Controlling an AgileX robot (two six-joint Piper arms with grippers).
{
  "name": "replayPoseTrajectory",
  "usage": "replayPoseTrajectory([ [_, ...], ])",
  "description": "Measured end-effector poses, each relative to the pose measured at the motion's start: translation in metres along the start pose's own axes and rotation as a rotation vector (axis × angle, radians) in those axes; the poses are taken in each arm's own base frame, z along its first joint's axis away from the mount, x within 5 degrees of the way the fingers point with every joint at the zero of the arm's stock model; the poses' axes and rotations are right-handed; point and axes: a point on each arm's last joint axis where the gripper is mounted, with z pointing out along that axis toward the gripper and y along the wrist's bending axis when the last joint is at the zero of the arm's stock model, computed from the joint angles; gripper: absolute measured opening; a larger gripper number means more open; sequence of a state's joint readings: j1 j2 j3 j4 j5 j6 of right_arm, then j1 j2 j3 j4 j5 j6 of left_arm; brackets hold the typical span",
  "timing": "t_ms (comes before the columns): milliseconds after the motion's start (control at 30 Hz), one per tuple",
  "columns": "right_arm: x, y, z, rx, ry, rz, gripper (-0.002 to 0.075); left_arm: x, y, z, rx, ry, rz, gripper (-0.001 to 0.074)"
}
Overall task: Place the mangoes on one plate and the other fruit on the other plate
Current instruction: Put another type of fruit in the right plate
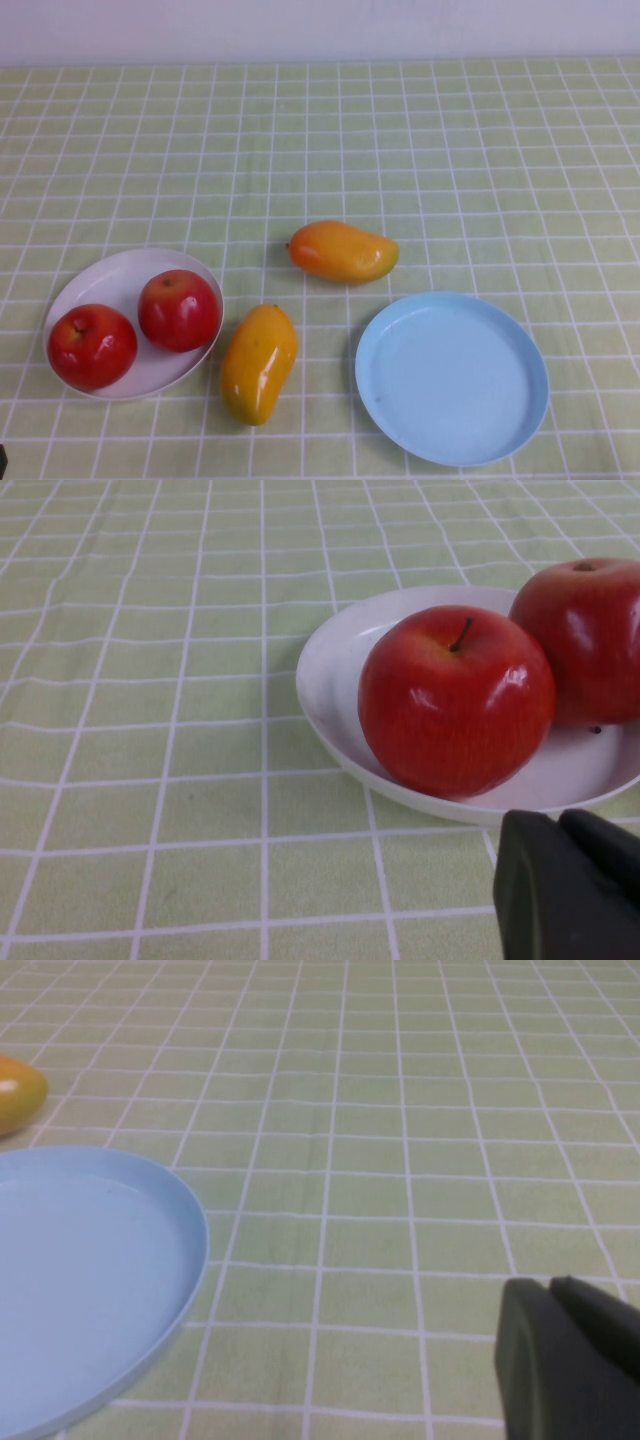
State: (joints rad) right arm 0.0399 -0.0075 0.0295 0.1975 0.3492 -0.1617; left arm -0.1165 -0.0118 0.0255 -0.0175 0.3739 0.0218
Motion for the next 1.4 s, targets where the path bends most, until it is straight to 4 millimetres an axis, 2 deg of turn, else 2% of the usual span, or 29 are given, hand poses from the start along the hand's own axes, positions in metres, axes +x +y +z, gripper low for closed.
replayPoseTrajectory([
  [400,-0.002,0.000,0.000,-0.003,-0.025,0.021,-0.0016,0.000,0.000,0.000,-0.001,0.000,0.002,0.0000],
  [633,-0.020,0.004,-0.002,-0.098,-0.212,0.518,-0.0017,0.000,0.000,0.000,-0.001,0.001,0.002,0.0000],
  [767,-0.025,0.000,-0.003,-0.093,-0.274,0.619,-0.0016,0.000,0.000,0.000,-0.001,0.001,0.002,0.0000],
  [867,-0.024,0.002,-0.003,-0.106,-0.260,0.640,-0.0016,0.000,0.000,0.000,-0.001,0.001,0.002,0.0000],
  [967,-0.033,0.010,-0.007,-0.171,-0.196,0.625,-0.0016,0.000,0.000,0.000,-0.001,0.001,0.002,0.0000],
  [1133,-0.073,0.026,-0.010,-0.272,0.034,0.542,-0.0016,0.000,0.000,0.000,-0.001,0.001,0.002,0.0000],
  [1267,-0.098,0.032,0.005,-0.284,0.319,0.408,-0.0016,0.000,0.000,0.000,-0.001,0.001,0.002,0.0000],
  [1400,-0.117,0.030,0.027,-0.263,0.532,0.283,-0.0016,0.000,0.000,0.000,-0.001,0.001,0.002,0.0000],
])
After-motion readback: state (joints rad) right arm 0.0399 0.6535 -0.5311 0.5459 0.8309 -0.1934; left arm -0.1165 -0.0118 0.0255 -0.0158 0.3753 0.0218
